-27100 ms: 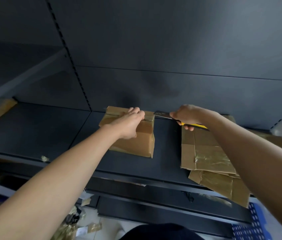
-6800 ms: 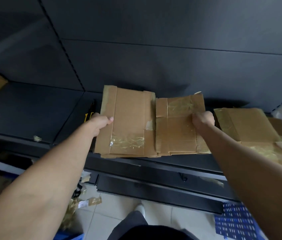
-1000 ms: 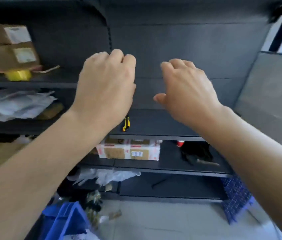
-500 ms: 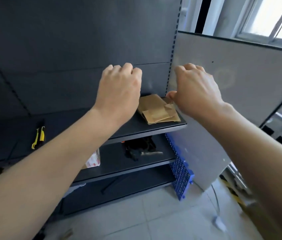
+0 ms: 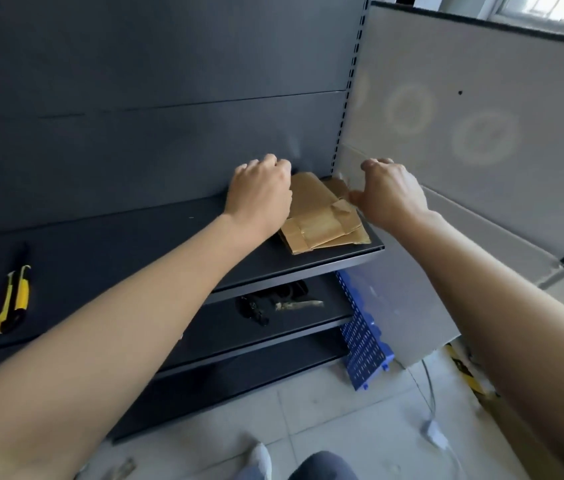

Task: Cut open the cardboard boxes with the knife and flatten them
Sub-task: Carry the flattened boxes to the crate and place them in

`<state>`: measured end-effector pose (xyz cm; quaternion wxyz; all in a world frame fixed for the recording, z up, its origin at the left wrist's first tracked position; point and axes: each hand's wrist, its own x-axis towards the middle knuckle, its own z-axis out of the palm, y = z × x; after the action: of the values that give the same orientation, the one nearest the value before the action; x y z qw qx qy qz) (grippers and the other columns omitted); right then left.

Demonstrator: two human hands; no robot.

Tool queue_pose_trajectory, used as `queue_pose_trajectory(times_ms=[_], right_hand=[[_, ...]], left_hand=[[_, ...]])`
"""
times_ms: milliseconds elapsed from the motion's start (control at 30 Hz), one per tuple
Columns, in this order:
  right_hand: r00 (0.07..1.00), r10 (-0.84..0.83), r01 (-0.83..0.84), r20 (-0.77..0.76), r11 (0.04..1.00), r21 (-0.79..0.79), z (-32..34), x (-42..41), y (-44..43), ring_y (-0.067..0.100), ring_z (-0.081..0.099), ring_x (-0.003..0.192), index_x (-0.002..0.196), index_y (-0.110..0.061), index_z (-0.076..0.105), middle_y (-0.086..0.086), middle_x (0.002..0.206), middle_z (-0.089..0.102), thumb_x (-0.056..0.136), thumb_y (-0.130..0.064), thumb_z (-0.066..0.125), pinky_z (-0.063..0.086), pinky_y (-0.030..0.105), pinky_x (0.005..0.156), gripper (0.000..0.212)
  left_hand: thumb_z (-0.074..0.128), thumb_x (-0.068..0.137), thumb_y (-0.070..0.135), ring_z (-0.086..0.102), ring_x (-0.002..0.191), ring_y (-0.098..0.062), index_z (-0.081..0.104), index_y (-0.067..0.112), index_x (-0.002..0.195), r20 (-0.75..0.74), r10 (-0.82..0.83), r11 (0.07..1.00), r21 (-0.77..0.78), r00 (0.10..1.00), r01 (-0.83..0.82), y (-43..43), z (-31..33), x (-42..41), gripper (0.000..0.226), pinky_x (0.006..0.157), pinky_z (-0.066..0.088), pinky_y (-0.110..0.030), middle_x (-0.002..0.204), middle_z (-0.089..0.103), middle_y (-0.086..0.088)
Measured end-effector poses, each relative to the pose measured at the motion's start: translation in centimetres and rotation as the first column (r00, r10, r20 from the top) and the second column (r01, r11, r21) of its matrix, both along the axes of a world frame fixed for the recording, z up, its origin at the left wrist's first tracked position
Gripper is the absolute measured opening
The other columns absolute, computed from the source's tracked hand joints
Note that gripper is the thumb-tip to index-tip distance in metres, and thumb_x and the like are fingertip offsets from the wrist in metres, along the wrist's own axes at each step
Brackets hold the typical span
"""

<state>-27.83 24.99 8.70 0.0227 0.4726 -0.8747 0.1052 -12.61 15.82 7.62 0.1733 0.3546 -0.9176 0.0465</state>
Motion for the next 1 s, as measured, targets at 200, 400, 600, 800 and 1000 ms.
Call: queue_pose_trajectory(times_ms=[200, 400, 600, 800, 1000], right_hand=[[0.987, -0.033, 0.014, 0.159, 0.992, 0.122, -5.5, -4.8, -4.1, 0.035, 0.053, 0.113, 0.125, -0.008, 0.052, 0.016, 0.124, 0.056, 0.092, -0.037, 0.060, 0.044, 0.043, 0.091, 0.045], [0.954, -0.001, -0.055, 0.299, 0.982, 0.179, -9.9, -9.8, -8.8, 0.030, 0.056, 0.102, 0.121, -0.008, 0.054, 0.013, 0.118, 0.059, 0.091, -0.038, 0.062, 0.048, 0.040, 0.084, 0.043], [0.877, 0.038, -0.150, 0.478, 0.968, 0.199, -13.4, -14.5, -12.3, 0.032, 0.059, 0.102, 0.124, -0.003, 0.052, 0.016, 0.113, 0.062, 0.092, -0.036, 0.061, 0.047, 0.035, 0.080, 0.046], [0.754, -0.046, -0.126, 0.656, 0.969, 0.213, -16.5, -16.3, -14.4, 0.023, 0.061, 0.077, 0.116, -0.002, 0.058, 0.015, 0.100, 0.067, 0.090, -0.032, 0.061, 0.053, 0.035, 0.071, 0.040], [0.694, -0.174, 0.026, 0.699, 0.976, 0.216, -18.1, -17.1, -15.9, 0.030, 0.060, 0.101, 0.119, -0.005, 0.059, 0.015, 0.113, 0.064, 0.086, -0.038, 0.060, 0.050, 0.042, 0.090, 0.047]], left_hand=[[0.053, 0.096, 0.024, 0.054, 0.114, -0.031, 0.052, 0.005, 0.126, 0.104, 0.055, 0.980, 0.182, 0.993, -0.074, -4.5, -4.9, -4.2, 0.035, 0.094, 0.041, -0.040, 0.126, 0.055, -0.013], [0.057, 0.094, 0.029, 0.055, 0.113, -0.031, 0.053, 0.005, 0.122, 0.110, 0.215, 0.866, 0.438, 0.970, -0.241, -7.4, -9.1, -8.7, 0.037, 0.089, 0.045, -0.041, 0.127, 0.054, -0.012], [0.066, 0.087, 0.034, 0.057, 0.113, -0.029, 0.054, 0.005, 0.126, 0.088, 0.571, 0.388, 0.847, 0.816, -0.363, -10.2, -13.1, -11.7, 0.050, 0.085, 0.047, -0.034, 0.128, 0.057, -0.010], [0.073, 0.083, 0.022, 0.059, 0.109, -0.029, 0.054, 0.003, 0.125, 0.108, 0.801, 0.012, 0.980, 0.589, -0.196, -11.0, -15.0, -12.6, 0.049, 0.092, 0.050, -0.038, 0.123, 0.060, -0.012], [0.054, 0.097, 0.024, 0.055, 0.109, -0.025, 0.049, -0.006, 0.128, 0.248, 0.753, 0.040, 0.908, 0.609, -0.418, -11.6, -15.0, -12.6, 0.044, 0.090, 0.044, -0.030, 0.106, 0.058, -0.015]])
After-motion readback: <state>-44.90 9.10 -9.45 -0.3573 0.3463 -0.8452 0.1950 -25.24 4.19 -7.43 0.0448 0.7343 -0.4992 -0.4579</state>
